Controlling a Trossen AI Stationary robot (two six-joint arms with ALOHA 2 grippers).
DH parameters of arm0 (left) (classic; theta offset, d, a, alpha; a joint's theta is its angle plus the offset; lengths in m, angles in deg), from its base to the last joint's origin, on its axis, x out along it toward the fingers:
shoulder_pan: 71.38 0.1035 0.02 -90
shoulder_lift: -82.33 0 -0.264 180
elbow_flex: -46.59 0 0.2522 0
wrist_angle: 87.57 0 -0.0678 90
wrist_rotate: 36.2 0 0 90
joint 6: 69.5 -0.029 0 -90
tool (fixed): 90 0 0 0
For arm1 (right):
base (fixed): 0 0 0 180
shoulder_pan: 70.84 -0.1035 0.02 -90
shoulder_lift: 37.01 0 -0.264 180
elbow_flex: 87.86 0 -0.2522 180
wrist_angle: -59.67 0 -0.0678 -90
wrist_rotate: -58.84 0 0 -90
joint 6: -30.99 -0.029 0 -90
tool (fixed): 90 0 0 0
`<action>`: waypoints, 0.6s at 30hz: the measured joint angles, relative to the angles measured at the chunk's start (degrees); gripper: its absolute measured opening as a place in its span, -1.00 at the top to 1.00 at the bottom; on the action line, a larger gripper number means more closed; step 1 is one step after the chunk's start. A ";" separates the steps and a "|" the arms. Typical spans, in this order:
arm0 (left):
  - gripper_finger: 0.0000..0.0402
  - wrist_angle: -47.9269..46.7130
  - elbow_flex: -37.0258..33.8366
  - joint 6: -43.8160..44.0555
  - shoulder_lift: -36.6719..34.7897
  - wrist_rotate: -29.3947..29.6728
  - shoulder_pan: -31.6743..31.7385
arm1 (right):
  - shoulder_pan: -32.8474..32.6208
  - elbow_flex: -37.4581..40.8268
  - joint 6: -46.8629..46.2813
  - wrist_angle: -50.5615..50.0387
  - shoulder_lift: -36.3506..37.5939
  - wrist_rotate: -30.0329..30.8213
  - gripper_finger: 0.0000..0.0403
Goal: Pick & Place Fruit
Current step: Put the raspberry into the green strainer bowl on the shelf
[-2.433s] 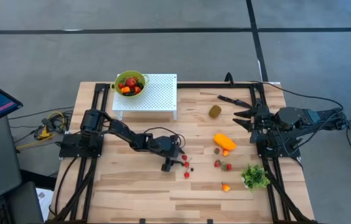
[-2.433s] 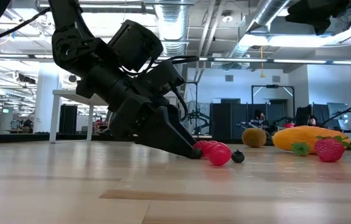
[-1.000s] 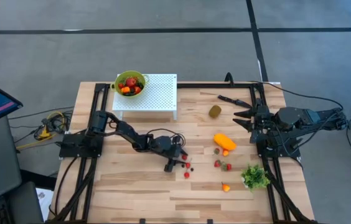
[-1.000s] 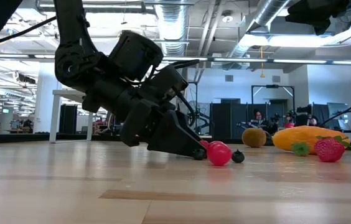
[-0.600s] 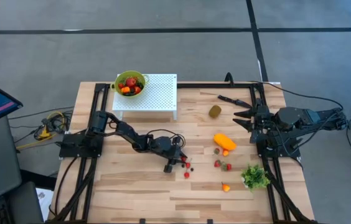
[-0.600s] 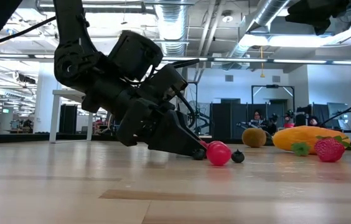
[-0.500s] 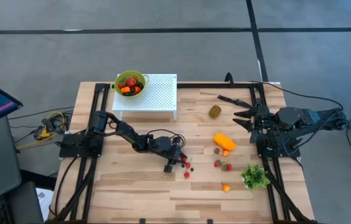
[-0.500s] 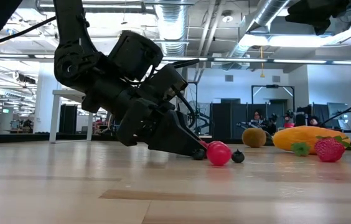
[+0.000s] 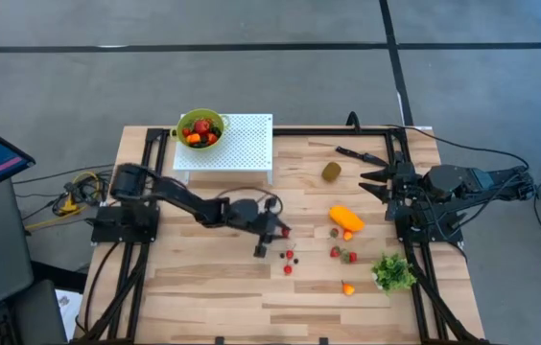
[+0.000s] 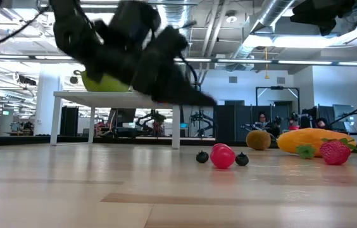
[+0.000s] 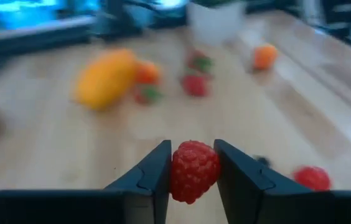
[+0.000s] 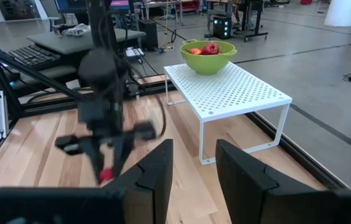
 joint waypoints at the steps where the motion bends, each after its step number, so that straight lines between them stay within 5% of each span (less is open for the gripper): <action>1: 0.49 -1.83 0.00 -0.02 -2.16 2.53 0.25 | 0.01 0.00 0.00 0.00 0.01 0.01 0.42; 9: 0.48 -20.38 -0.02 0.21 -19.97 24.81 3.54 | 0.02 0.00 0.00 0.00 0.01 0.00 0.42; 18: 0.48 -34.25 -0.01 4.89 -35.68 38.58 7.53 | 0.01 0.00 0.00 0.00 0.00 0.00 0.42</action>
